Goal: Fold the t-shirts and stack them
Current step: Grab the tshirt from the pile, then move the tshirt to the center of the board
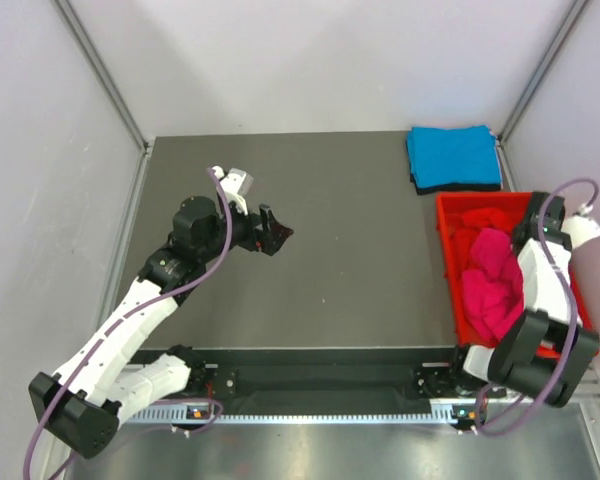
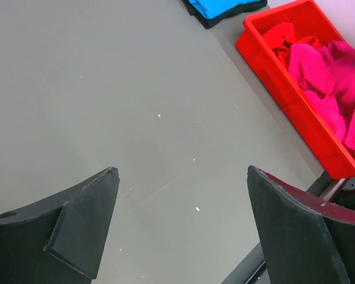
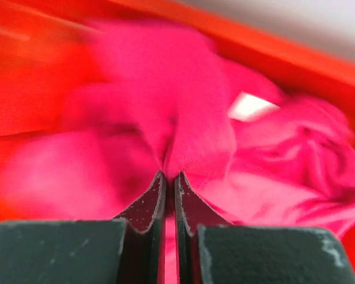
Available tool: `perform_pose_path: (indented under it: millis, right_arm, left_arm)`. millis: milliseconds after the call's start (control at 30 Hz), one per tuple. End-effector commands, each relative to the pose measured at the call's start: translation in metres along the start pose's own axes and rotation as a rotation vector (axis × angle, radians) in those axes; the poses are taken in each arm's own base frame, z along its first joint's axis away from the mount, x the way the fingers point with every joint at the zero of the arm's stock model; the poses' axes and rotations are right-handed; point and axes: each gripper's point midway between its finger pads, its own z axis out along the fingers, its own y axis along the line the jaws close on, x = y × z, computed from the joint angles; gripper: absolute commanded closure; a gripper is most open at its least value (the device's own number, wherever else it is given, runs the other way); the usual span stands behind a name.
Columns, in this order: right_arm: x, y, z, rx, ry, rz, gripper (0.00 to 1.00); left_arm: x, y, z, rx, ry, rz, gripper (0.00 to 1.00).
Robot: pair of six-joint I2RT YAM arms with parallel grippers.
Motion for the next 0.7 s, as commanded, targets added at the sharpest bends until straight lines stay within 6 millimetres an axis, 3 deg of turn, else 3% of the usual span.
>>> perform_pose_path:
  millis: [0,33,67,100,167,200,267,300,333,367,400,467,567,600,667]
  right_arm:
    - [-0.084,0.097,-0.127,-0.637,-0.225,-0.013,1.0]
    - [-0.086,0.113,-0.155,-0.78,-0.232,-0.037,1.0]
    - [-0.101,0.131,-0.195,-0.951,-0.293,-0.01,1.0]
    - [-0.09,0.153,-0.249,-1.191,-0.255,-0.066,1.0]
    - [-0.089,0.173,-0.312,-1.409,-0.238,-0.088,1.0]
    - [-0.091,0.176,-0.388,-1.626,-0.252,-0.141,1.0]
    - [-0.081,0.182,-0.455,-1.847,-0.197,-0.205,1.0]
    - [-0.079,0.161,-0.524,-2.065,-0.206,-0.266,1.0]
    - [-0.076,0.155,-0.547,-2.131,-0.181,-0.288,1.0]
    - [-0.068,0.161,-0.556,-2.146,-0.141,-0.312,1.0]
    - [-0.075,0.153,-0.578,-2.172,-0.15,-0.292,1.0]
    - [-0.065,0.156,-0.578,-2.175,-0.098,-0.298,1.0]
    - [-0.025,0.175,-0.543,-2.104,0.037,-0.29,1.0]
    - [0.015,0.189,-0.509,-2.045,0.128,-0.329,1.0]
    - [0.053,0.197,-0.473,-1.975,0.181,-0.361,1.0]
  left_arm:
    - [-0.004,-0.002,0.002,0.013,-0.025,0.001,0.06]
    - [-0.004,0.001,0.002,-0.001,-0.029,0.001,0.05]
    - [-0.007,0.003,0.001,-0.017,-0.037,-0.002,0.05]
    - [-0.008,0.005,0.0,-0.031,-0.041,-0.002,0.05]
    - [-0.016,0.011,-0.004,-0.078,-0.07,-0.008,0.05]
    - [-0.02,0.012,-0.006,-0.092,-0.08,-0.021,0.05]
    - [-0.028,0.021,-0.012,-0.16,-0.112,-0.051,0.05]
    - [-0.031,0.024,-0.015,-0.188,-0.124,-0.064,0.05]
    - [-0.035,0.027,-0.018,-0.208,-0.136,-0.074,0.05]
    - [-0.037,0.036,-0.024,-0.275,-0.147,-0.1,0.05]
    - [-0.04,0.038,-0.029,-0.295,-0.159,-0.114,0.05]
    - [-0.04,0.043,-0.036,-0.329,-0.173,-0.145,0.04]
    - [-0.041,0.032,-0.044,-0.271,-0.187,-0.151,0.03]
    - [-0.04,0.023,-0.049,-0.231,-0.182,-0.154,0.03]
    - [-0.037,0.022,-0.054,-0.233,-0.179,-0.171,0.03]
